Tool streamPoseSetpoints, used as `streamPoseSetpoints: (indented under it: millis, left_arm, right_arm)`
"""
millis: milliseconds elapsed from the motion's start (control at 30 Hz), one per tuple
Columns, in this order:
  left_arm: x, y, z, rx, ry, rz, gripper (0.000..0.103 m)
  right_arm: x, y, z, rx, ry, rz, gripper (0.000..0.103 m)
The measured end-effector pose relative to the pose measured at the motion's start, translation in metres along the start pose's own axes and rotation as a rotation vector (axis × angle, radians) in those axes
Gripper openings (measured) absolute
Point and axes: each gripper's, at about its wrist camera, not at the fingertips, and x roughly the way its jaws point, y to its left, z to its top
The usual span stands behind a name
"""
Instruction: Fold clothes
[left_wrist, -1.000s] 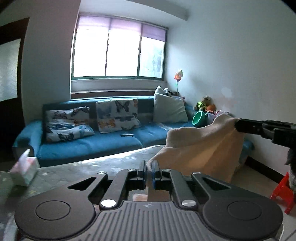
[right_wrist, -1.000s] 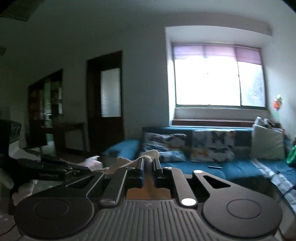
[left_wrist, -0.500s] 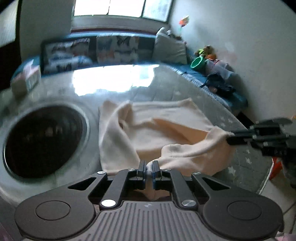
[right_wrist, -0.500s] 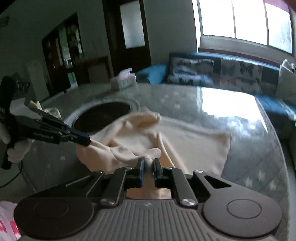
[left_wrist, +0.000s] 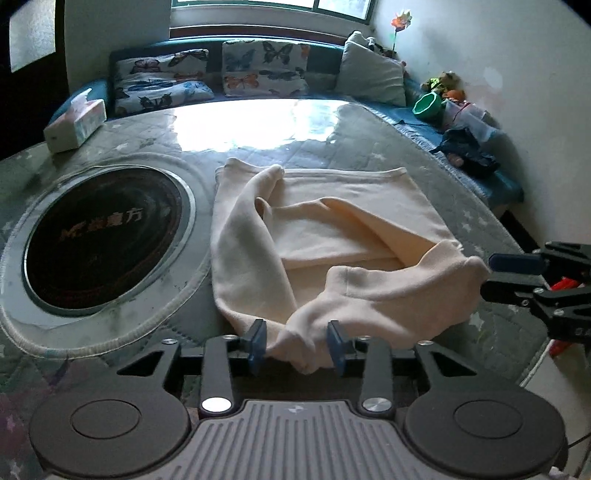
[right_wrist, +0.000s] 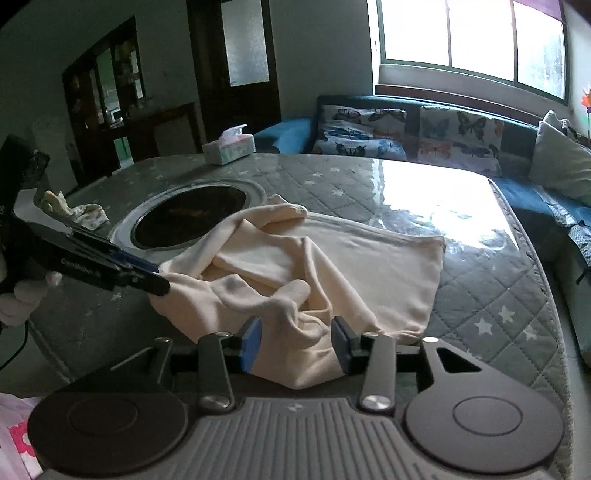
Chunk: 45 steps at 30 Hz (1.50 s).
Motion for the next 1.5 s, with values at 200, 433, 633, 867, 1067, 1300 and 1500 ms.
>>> streamPoseSetpoints:
  millis: [200,433,633,867,1067,1300,1500]
  left_arm:
    - [-0.003,-0.004,-0.009,0.0,0.009,0.021,0.051]
    - [-0.01,-0.007,-0.018,0.011,0.019,0.04,0.061]
    - [-0.015,-0.011,-0.024,0.021,0.014,0.05,0.072]
    - [-0.021,-0.011,-0.028,0.016,-0.003,0.062,0.088]
    - [-0.024,-0.011,-0.031,0.012,-0.016,0.074,0.097]
    - [-0.025,-0.01,-0.032,0.004,-0.026,0.096,0.103]
    - [-0.026,-0.01,-0.032,0.008,-0.033,0.116,0.103]
  right_arm:
    - [0.0,0.012,-0.002,-0.015,-0.011,0.008,0.061]
    - [-0.001,0.031,-0.004,-0.026,-0.033,0.018,0.075]
    - [-0.004,0.043,-0.005,-0.034,-0.05,0.022,0.085]
    - [-0.008,0.052,-0.008,-0.034,-0.075,0.01,0.1]
    - [-0.01,0.056,-0.009,-0.029,-0.086,-0.009,0.103]
    - [-0.008,0.056,-0.009,-0.013,-0.083,-0.018,0.103]
    - [-0.006,0.057,-0.009,-0.003,-0.077,-0.026,0.103]
